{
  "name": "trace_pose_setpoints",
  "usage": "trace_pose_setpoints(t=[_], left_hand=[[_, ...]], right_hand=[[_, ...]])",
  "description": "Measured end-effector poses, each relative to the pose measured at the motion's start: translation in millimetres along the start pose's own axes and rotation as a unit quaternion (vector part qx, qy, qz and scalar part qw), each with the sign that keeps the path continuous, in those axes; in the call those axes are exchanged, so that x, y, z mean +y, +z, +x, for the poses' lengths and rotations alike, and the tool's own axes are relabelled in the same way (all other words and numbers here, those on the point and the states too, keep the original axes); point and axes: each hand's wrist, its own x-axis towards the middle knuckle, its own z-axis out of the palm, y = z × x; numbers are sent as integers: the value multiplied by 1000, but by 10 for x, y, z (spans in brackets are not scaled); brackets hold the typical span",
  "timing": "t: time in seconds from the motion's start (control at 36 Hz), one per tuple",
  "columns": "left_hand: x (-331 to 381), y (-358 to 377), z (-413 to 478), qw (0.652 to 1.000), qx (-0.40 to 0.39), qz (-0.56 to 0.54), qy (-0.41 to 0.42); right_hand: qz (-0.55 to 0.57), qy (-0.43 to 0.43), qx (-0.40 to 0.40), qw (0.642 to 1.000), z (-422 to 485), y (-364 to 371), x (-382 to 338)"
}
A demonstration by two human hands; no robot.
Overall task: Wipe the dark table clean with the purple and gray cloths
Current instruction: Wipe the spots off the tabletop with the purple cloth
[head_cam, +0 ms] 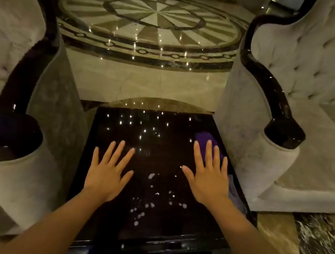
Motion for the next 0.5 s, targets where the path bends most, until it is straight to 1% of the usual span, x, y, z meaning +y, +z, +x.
trace_pose_setpoints(t=[0.03,0.06,0.25,0.39,0.5], left_hand=[[0,129,33,1000,6,15,-1],[-12,258,75,1000,8,2,-15],[-146,1016,369,999,2,-32,-38],[-217,1237,535,997,-26,-60,-39],[-244,1325,598,996,-67,-61,-27]], right_hand=[[-11,-3,9,1000,24,88,19],[-5,1,19,1000,65,189,48],[-1,-10,46,999,294,855,266],[9,-14,54,998,399,1150,349],[21,-17,33,999,517,1265,391]])
